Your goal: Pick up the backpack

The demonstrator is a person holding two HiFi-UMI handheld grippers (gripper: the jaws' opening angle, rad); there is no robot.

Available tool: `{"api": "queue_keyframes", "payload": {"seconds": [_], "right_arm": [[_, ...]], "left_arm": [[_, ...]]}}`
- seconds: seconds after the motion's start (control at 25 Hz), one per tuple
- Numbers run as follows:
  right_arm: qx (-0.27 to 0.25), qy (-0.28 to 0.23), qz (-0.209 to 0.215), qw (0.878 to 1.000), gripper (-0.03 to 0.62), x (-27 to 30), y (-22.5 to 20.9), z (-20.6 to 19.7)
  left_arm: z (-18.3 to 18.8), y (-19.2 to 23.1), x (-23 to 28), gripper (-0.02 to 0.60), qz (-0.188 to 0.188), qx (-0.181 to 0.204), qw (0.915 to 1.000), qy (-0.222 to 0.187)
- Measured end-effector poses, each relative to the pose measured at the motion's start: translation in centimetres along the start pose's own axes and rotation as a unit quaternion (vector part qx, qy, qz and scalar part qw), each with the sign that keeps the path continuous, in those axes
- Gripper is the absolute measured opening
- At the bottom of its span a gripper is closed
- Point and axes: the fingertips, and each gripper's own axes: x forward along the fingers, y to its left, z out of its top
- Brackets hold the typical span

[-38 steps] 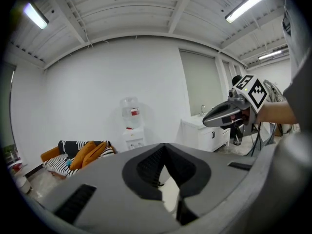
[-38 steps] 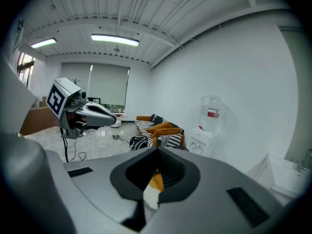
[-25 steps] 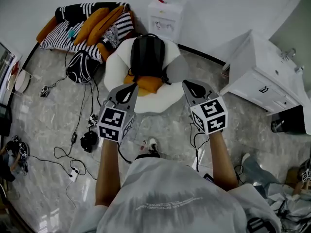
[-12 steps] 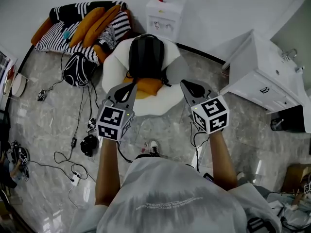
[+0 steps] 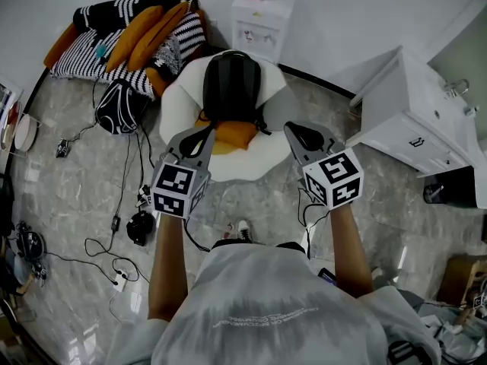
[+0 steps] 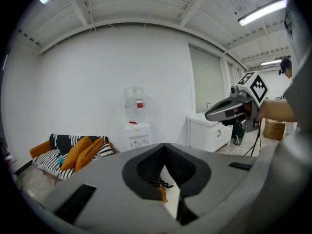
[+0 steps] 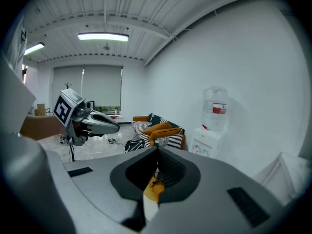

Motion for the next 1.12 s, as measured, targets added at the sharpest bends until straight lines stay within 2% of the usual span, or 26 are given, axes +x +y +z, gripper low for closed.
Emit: {"api": "queue_keyframes", "payload": {"seconds": [0.64, 0.96, 1.12], "right_arm": [[-0.004, 0.018, 0.013, 1.0, 0.002, 2.7, -0.6, -0.6], [0.02, 0.013, 0.017, 1.0, 0.002, 5.4, -4.5, 0.1], [0.029, 0.007, 0.005, 1.0, 0.002, 6.6, -7.5, 0.2]], "left_arm": [[-1.9, 2.4, 1.1, 0.02, 0.012, -0.016, 0.9994, 0.026], [-0.9, 3.7, 4.9, 0.02, 0.014, -0.013, 0.9993, 0.033], [-0.3, 4.2, 7.3, 0.02, 0.017, -0.015, 0.999, 0.038]]}}
